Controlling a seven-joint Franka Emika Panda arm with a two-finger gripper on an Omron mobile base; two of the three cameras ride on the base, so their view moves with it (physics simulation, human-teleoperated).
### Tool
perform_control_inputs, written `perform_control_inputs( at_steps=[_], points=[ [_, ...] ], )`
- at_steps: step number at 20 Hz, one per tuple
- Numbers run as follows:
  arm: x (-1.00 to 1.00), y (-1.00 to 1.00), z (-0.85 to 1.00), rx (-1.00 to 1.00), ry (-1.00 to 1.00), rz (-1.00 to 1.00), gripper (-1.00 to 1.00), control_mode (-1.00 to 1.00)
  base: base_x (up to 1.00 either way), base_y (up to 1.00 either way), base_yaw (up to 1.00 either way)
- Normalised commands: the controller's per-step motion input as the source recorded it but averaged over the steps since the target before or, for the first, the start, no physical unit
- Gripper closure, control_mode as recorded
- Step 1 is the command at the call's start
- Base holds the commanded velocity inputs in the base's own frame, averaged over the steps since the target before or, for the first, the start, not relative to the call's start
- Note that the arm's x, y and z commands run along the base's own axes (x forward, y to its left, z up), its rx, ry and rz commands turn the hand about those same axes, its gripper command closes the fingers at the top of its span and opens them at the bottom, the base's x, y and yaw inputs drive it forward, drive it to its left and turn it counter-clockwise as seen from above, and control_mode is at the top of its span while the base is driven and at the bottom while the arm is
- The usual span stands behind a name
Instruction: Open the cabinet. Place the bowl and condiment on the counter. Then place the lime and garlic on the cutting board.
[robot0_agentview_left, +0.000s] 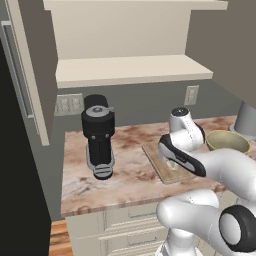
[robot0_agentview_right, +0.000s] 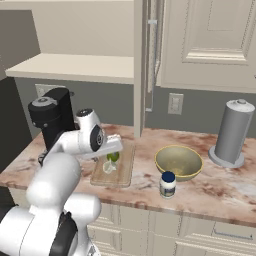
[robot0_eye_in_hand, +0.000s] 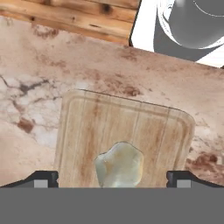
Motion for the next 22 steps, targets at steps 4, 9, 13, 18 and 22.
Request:
perform_control_inputs(
  at_steps=[4,9,13,18,22],
  points=[
    [-0.17,0.04,0.57,0.0,0.0,0.0,-1.0,-1.0,0.0,0.0,0.0],
    [-0.19,0.09,0.52,0.0,0.0,0.0,-1.0,-1.0,0.0,0.0,0.0],
    [-0.2,0.09,0.44,-0.01,-0.01,0.0,-1.0,-1.0,0.0,0.0,0.0],
    [-0.26,0.1,0.41,-0.03,-0.02,0.0,-1.0,-1.0,0.0,0.0,0.0],
    [-0.29,0.09,0.35,-0.03,-0.02,0.0,-1.0,-1.0,0.0,0.0,0.0]
  ],
)
